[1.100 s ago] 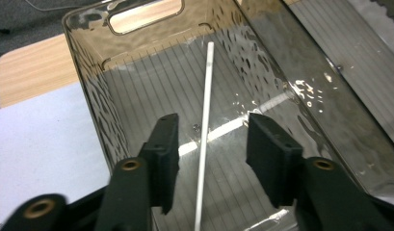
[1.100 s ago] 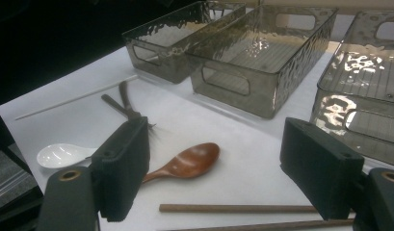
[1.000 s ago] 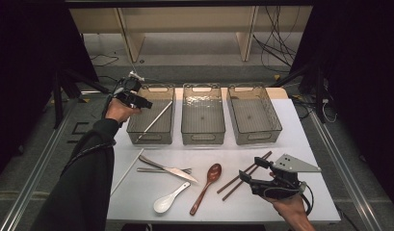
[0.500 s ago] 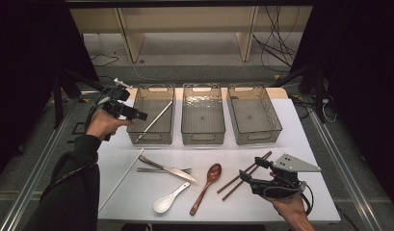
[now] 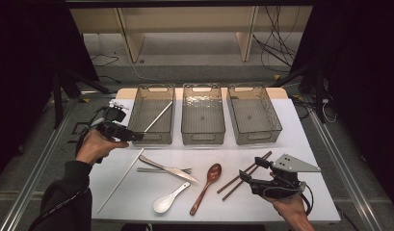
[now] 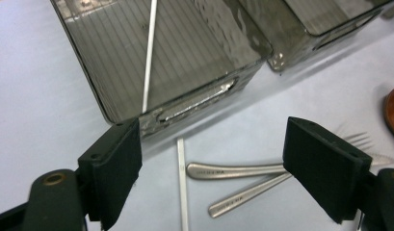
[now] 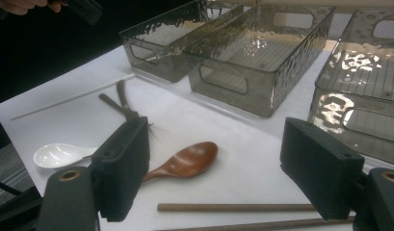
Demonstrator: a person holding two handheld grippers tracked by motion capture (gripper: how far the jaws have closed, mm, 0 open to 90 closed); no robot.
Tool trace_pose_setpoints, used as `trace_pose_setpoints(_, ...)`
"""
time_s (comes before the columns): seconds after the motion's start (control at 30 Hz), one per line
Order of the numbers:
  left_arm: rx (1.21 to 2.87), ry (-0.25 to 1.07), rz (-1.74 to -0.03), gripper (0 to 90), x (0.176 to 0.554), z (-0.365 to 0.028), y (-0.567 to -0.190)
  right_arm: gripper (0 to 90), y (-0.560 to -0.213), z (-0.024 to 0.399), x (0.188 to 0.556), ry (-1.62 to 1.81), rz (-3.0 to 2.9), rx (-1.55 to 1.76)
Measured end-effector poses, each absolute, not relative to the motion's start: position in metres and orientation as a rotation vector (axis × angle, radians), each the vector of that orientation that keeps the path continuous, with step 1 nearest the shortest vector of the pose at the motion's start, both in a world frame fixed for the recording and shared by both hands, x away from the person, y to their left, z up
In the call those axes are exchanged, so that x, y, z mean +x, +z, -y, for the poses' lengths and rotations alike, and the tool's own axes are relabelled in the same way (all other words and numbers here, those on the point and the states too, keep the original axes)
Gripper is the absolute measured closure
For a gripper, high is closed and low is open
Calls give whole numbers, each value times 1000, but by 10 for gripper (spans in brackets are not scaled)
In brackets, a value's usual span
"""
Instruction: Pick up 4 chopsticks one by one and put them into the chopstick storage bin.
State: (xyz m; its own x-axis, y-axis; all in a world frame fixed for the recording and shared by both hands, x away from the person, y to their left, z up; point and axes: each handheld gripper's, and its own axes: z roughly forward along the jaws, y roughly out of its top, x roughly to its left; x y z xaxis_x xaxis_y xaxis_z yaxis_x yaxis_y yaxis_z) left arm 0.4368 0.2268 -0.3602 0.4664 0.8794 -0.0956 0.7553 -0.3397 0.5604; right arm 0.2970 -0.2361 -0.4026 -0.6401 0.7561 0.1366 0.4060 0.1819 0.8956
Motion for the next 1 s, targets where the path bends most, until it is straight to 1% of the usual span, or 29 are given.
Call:
trace_pose_setpoints(0.4,2242,269,-1360,164,415,-233,-378,267,-402,235,297,1443,-2126,1094)
trace_pose_setpoints(0.6,2273,281,-1377,161,408,-237,-381,267,-402,236,296,1442,-2124,1095)
trace_pose_setpoints(1.0,2354,227,-1427,162,396,-244,-403,267,-402,235,296,1442,-2125,1085)
